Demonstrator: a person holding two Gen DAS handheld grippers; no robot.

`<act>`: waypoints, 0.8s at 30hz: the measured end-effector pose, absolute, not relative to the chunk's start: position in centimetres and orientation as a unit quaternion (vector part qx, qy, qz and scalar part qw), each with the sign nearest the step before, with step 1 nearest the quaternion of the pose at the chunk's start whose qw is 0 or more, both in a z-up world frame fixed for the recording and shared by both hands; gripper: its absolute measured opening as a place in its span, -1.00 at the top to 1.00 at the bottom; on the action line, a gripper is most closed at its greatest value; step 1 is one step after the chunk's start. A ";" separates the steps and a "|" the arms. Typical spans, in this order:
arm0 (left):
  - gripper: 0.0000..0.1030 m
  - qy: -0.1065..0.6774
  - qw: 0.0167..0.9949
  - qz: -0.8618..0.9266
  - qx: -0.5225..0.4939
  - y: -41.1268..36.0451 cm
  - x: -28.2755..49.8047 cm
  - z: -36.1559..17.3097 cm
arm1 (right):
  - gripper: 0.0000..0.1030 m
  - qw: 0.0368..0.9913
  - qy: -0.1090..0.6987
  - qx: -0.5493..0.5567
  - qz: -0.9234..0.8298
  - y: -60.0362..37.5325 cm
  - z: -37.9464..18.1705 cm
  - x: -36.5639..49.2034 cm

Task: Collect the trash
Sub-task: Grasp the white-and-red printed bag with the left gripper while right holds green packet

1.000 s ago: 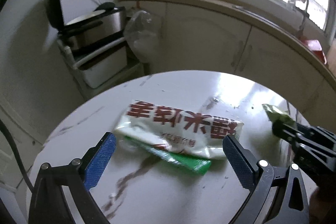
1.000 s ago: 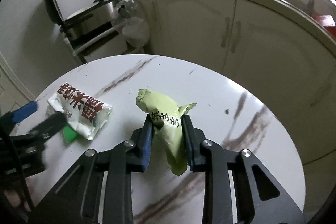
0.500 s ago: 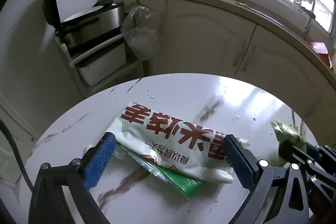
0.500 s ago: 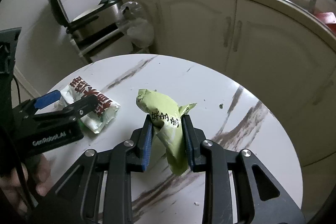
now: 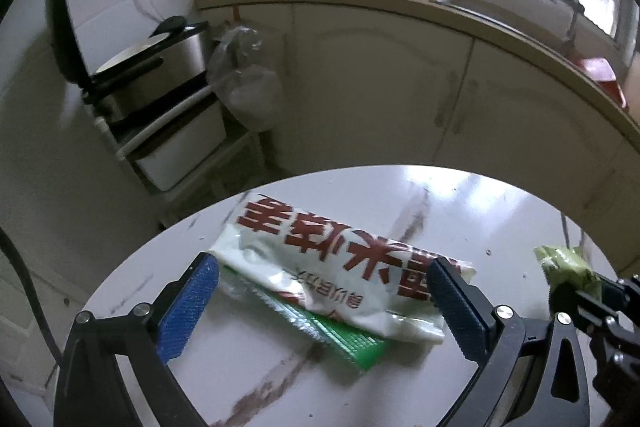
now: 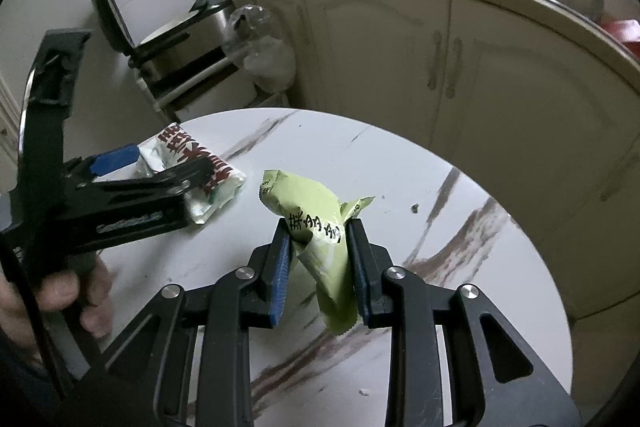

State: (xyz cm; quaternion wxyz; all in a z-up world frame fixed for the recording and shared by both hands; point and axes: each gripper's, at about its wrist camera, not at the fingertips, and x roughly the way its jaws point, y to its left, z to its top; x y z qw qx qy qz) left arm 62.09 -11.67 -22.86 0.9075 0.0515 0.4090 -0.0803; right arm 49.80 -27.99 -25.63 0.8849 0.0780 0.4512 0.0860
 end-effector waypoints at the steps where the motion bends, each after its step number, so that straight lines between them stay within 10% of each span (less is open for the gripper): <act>1: -0.99 0.411 0.907 -0.078 0.047 -11.7 62.6 -23.0 | 0.50 0.885 0.451 0.077 0.084 -28.1 -25.6 49.8; 11: -0.99 0.396 0.916 -0.014 0.060 -15.0 64.2 -23.9 | 0.50 0.884 0.452 0.083 0.082 -28.3 -25.4 50.1; 24: -0.11 0.433 0.878 -0.179 0.097 -13.5 60.8 -25.5 | 0.49 0.887 0.443 0.095 0.087 -29.4 -24.9 49.2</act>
